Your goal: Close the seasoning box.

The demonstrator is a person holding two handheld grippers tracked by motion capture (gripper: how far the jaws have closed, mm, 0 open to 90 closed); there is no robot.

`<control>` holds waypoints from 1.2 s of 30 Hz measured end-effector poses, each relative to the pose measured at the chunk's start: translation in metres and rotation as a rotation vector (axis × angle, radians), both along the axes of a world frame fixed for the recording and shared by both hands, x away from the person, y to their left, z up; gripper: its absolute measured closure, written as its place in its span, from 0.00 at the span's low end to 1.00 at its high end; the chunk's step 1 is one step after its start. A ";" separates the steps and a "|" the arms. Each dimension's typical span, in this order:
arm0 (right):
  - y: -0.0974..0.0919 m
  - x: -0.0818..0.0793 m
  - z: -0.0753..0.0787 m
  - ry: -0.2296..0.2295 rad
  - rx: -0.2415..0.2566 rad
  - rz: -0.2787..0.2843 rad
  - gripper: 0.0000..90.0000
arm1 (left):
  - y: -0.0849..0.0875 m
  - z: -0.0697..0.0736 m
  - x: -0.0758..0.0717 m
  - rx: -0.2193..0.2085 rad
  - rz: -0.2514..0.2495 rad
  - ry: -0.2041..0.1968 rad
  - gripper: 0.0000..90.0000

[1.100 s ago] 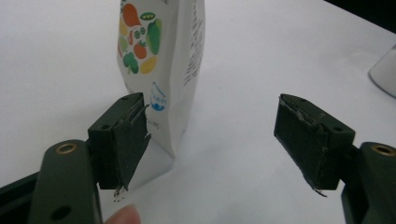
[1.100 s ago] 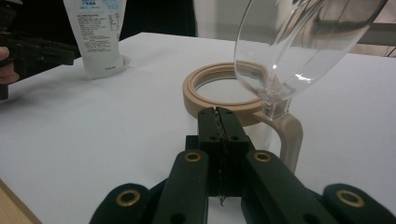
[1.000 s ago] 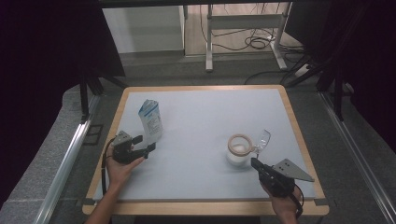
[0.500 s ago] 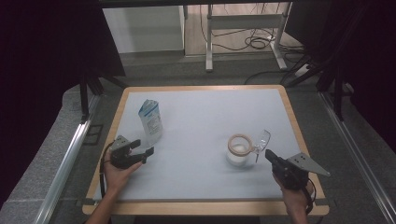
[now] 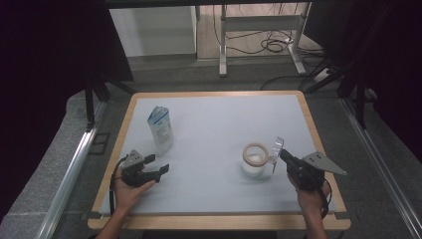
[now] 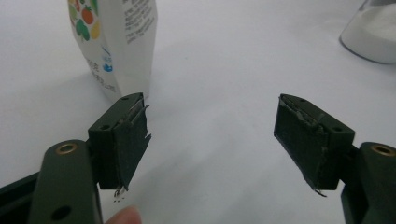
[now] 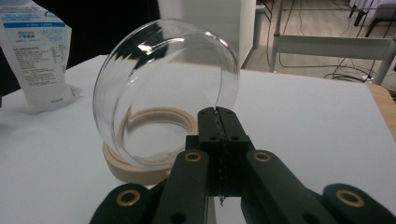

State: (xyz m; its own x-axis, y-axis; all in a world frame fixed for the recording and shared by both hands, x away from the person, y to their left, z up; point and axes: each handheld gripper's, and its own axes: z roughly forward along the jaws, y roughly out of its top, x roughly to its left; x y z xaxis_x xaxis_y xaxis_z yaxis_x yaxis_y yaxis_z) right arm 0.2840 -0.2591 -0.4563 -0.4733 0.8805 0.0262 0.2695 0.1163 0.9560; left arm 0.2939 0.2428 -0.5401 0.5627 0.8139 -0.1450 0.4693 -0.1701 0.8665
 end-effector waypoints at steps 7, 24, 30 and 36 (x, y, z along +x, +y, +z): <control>0.028 0.019 0.001 0.027 -0.038 0.068 1.00 | -0.005 -0.003 -0.001 0.023 -0.022 0.008 0.29; 0.049 0.028 0.003 0.061 -0.078 0.155 1.00 | -0.005 -0.003 -0.003 0.018 -0.030 0.005 0.29; 0.022 0.027 0.000 0.048 -0.016 0.104 0.95 | -0.005 -0.003 -0.003 0.015 -0.034 0.013 0.29; -0.010 0.028 -0.011 0.064 -0.001 0.047 0.79 | -0.005 -0.003 -0.003 0.020 -0.032 0.016 0.29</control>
State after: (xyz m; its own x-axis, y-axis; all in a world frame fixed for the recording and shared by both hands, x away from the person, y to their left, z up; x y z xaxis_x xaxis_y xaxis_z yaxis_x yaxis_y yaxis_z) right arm 0.3117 -0.2695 -0.4673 -0.5111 0.8577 0.0568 0.3243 0.1312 0.9368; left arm 0.2910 0.2379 -0.5434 0.5864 0.7981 -0.1380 0.4768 -0.2024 0.8554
